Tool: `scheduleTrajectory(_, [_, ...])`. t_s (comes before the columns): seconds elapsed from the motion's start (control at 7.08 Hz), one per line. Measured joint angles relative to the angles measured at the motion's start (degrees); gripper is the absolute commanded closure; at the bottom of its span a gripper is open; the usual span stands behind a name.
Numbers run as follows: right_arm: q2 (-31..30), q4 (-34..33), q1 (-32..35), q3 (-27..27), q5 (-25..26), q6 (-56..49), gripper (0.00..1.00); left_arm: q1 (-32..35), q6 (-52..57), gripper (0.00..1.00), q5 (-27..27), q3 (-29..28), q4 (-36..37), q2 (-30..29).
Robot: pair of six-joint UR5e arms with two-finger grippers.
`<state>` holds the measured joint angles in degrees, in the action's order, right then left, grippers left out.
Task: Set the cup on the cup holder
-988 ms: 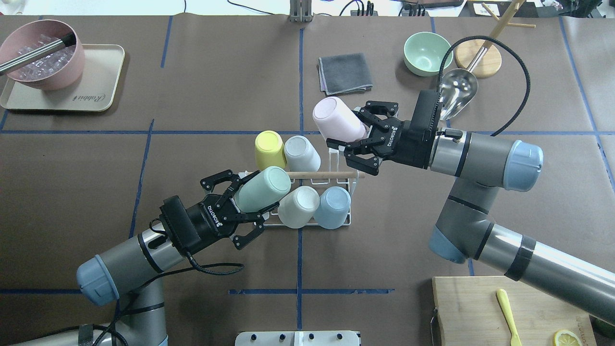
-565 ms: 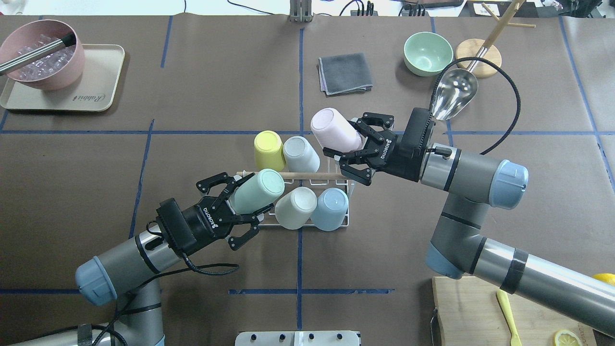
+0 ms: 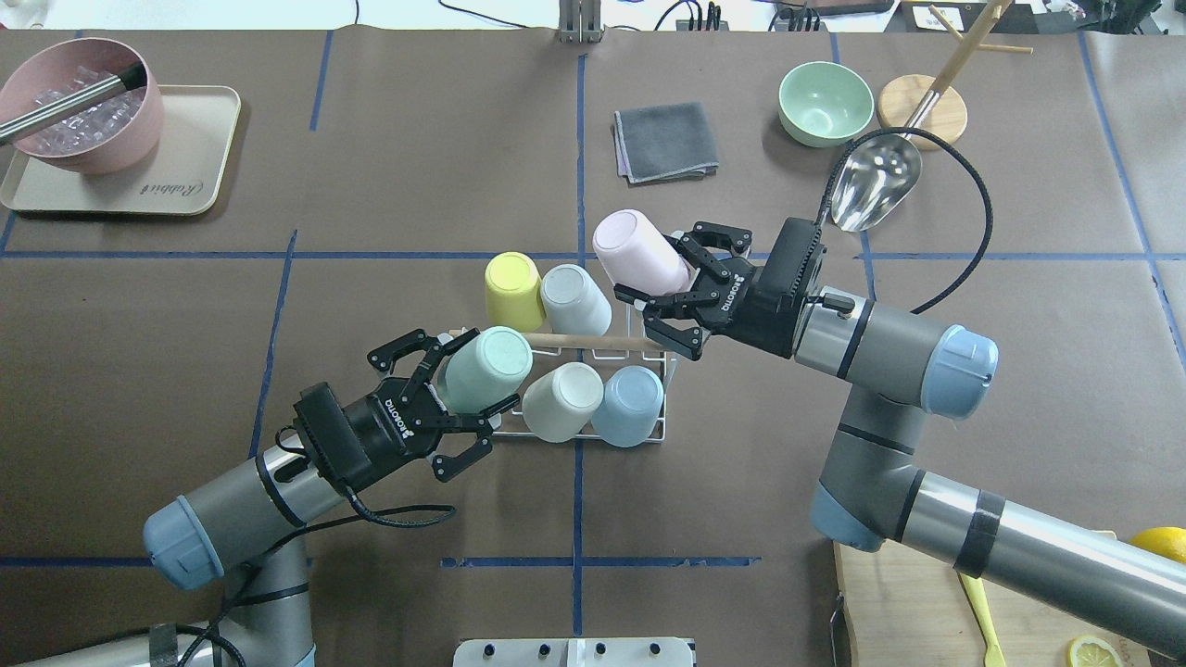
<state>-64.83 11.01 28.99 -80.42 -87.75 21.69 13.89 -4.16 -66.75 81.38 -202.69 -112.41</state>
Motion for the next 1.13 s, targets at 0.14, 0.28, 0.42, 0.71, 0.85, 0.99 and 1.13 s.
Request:
scheduleTrajectory(0.14, [0.0, 0.0, -0.1, 0.4, 0.2, 0.1, 0.87, 0.0, 0.0, 0.0, 0.3, 0.0, -0.1, -0.1])
scheduleTrajectory(0.28, [0.1, -0.1, -0.3, 0.7, 0.3, 0.2, 0.87, 0.0, -0.1, 0.0, 0.6, 0.0, -0.2, -0.1])
scheduleTrajectory(0.42, [0.1, -0.1, -0.7, 0.9, 0.3, 0.2, 0.87, 0.0, -0.1, 0.0, 0.8, 0.1, -0.3, -0.1])
scheduleTrajectory(0.71, [0.2, -0.2, -1.6, 0.9, 0.3, 0.2, 0.85, 0.3, -0.1, 0.0, 0.9, 0.8, -0.3, 0.0])
scheduleTrajectory(0.85, [0.2, -0.1, -1.9, 0.9, 0.2, 0.2, 0.84, 1.2, -0.1, 0.0, 0.8, 1.7, -0.3, 0.1])
scheduleTrajectory(0.99, [0.1, -0.1, -2.1, 0.9, 0.2, 0.2, 0.83, 2.6, -0.3, 0.0, 0.8, 3.0, -0.1, 0.3])
scheduleTrajectory(1.13, [0.1, -0.1, -2.1, 1.0, 0.3, 0.2, 0.83, 3.9, -0.4, 0.0, 0.8, 3.8, 0.1, 0.3])
